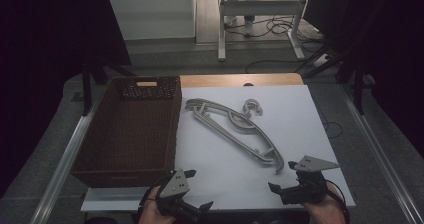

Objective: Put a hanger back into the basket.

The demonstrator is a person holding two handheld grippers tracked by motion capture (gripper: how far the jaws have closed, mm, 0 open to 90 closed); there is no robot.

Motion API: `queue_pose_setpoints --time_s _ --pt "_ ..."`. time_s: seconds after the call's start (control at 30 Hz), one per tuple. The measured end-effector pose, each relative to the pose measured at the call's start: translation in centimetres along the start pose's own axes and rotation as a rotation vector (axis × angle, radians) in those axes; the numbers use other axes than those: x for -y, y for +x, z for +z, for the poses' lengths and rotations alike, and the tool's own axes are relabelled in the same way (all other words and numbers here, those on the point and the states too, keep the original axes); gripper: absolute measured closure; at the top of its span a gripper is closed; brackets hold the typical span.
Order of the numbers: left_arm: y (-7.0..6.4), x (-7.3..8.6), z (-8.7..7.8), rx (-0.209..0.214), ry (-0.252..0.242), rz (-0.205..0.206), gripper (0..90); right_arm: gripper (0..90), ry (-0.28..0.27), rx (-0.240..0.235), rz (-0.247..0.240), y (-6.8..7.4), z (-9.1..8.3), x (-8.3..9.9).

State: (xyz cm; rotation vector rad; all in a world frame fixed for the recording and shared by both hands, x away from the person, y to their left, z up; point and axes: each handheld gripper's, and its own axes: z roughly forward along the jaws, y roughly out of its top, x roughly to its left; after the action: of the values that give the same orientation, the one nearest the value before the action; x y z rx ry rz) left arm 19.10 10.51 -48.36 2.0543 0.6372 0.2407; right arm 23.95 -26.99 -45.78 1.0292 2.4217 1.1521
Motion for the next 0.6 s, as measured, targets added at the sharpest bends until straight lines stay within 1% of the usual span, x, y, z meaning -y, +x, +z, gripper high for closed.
queue_pose_setpoints --time_s 0.07,0.13,0.2,0.27,0.37,0.4,0.43,0.6 --pt "0.0 0.0 0.0 -0.006 0.003 0.0 0.0 1.7 0.001 -0.013 0.018 -0.3 0.2 -0.2" --pt "-0.1 0.0 0.0 -0.005 0.006 0.001 0.0 1.7 0.024 -0.02 0.04 -0.5 0.4 -0.4" --pt "-0.1 0.0 0.1 -0.006 0.011 0.004 0.0 1.7 0.024 -0.005 0.035 -0.6 0.6 -0.7" --pt "-0.2 0.0 0.2 -0.009 0.018 0.009 0.0 0.1 0.041 0.001 0.036 -0.8 0.7 -1.1" --pt "-0.2 0.0 0.2 -0.015 0.025 0.013 0.1 0.0 0.086 0.018 0.034 -1.3 1.2 -1.9" --pt "-0.1 0.0 0.2 -0.016 0.027 0.012 0.1 0.0 0.091 0.019 0.034 -1.4 1.3 -2.1" --pt "-0.1 0.0 0.2 -0.016 0.027 0.01 0.1 0.0 0.11 0.008 0.038 -1.5 1.6 -2.5" --pt "-0.1 0.1 0.1 -0.02 0.026 0.009 0.1 0.0 0.156 0.029 0.021 -2.0 2.8 -4.2"
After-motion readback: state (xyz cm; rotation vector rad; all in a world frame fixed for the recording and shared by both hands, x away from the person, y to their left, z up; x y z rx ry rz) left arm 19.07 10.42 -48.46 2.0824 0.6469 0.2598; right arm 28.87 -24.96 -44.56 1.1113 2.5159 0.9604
